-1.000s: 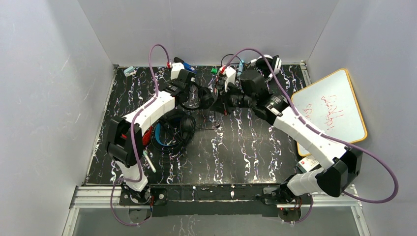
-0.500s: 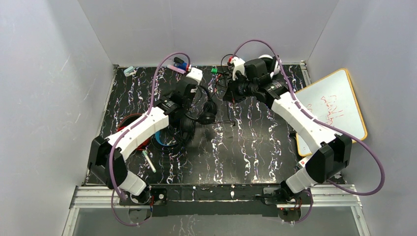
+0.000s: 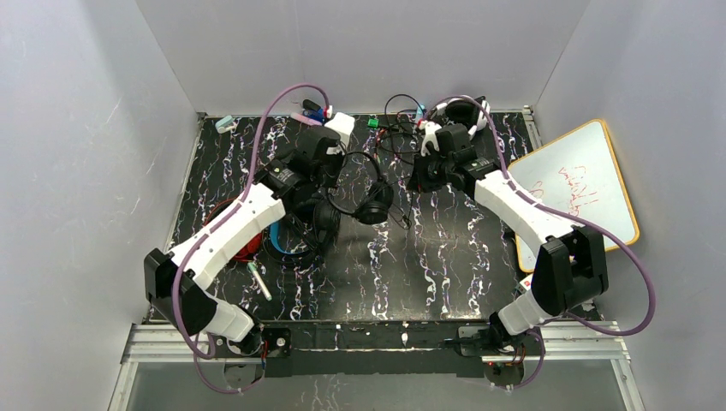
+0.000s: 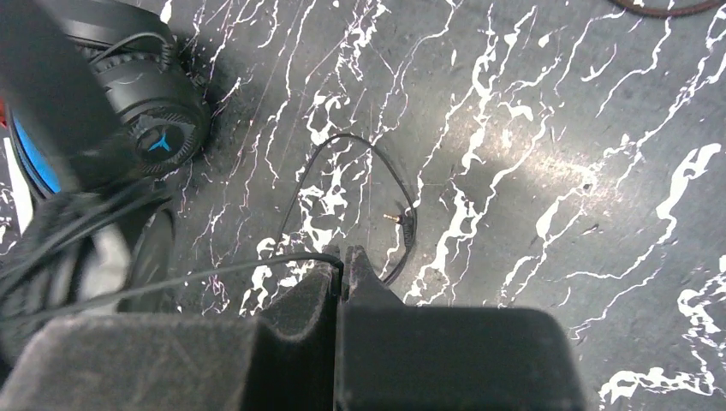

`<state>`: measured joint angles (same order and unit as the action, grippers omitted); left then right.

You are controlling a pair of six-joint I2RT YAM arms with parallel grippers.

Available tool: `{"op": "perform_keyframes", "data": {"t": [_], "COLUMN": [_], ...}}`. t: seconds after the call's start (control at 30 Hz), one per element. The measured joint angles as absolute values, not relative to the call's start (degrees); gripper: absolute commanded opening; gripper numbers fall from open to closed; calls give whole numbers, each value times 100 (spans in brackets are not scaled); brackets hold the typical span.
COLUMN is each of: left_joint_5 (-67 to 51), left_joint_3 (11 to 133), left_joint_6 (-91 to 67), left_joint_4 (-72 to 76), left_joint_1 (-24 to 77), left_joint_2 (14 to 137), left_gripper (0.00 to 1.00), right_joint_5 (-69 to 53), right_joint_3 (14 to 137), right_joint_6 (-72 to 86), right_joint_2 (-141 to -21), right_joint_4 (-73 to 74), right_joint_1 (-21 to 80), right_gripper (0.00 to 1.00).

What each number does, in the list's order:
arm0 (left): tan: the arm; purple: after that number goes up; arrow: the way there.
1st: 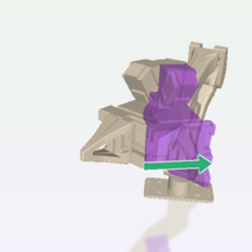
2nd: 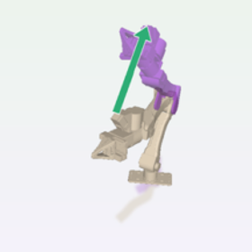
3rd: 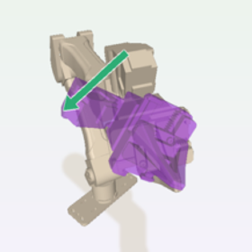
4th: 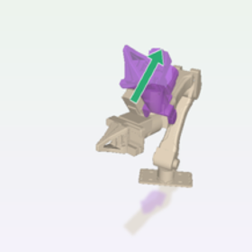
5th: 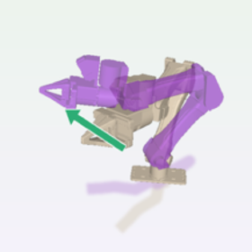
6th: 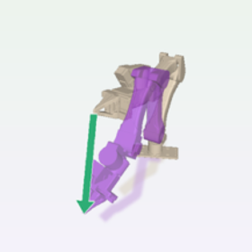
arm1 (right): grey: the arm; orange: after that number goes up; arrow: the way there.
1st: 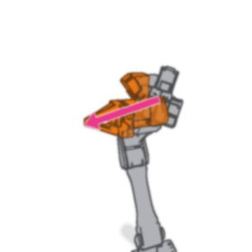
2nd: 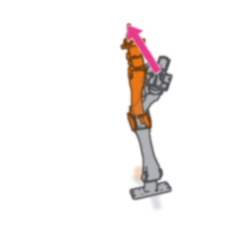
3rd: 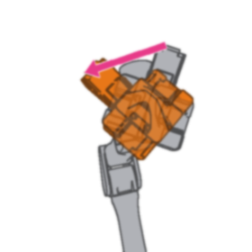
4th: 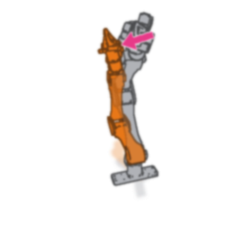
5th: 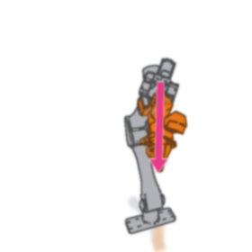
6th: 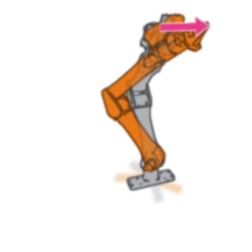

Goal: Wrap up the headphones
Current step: Wrap the headphones cable around the headphones.

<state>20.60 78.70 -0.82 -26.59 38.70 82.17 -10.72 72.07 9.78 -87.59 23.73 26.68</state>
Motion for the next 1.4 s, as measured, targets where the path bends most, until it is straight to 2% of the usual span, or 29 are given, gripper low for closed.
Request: {"op": "perform_keyframes", "data": {"t": [0.2,0.37,0.53,0.8,0.97,1.17,1.2,1.23,1.3,1.4], "left_joint_5": [1332,921,615,311,134,-30,-40,-47,-51,-51], "left_joint_3": [8705,9557,10191,11065,11404,11548,11563,11570,11577,11601], "left_joint_6": [-976,-1590,-2099,-2759,-3017,-3203,-3223,-3240,-3288,-3352], "left_joint_4": [-3258,-3848,-4261,-4560,-4569,-4595,-4595,-4593,-4598,-4611], "left_joint_1": [3870,3852,3852,3852,3850,3852,3852,3852,3852,3848], "left_joint_2": [8226,8394,8611,8788,8790,8823,8838,8853,8886,8927], "left_gripper": [0,0,0,0,0,0,0,0,0,0], "right_joint_5": [-1553,-1900,-2165,-2329,-2331,-2329,-2318,-2307,-2281,-2268], "right_joint_3": [6650,6010,5236,4362,4150,4145,4143,4141,4134,4128], "right_joint_6": [1232,1406,1509,1584,1625,1664,1664,1664,1667,1682], "right_joint_2": [-8632,-8119,-7607,-7450,-7439,-7439,-7437,-7432,-7422,-7408], "right_joint_4": [1667,711,-419,-1702,-2147,-2445,-2488,-2523,-2571,-2593], "right_joint_1": [2412,2333,2292,2255,2252,2250,2250,2250,2250,2250], "right_gripper": [4,16,22,38,43,57,57,53,40,26]}}
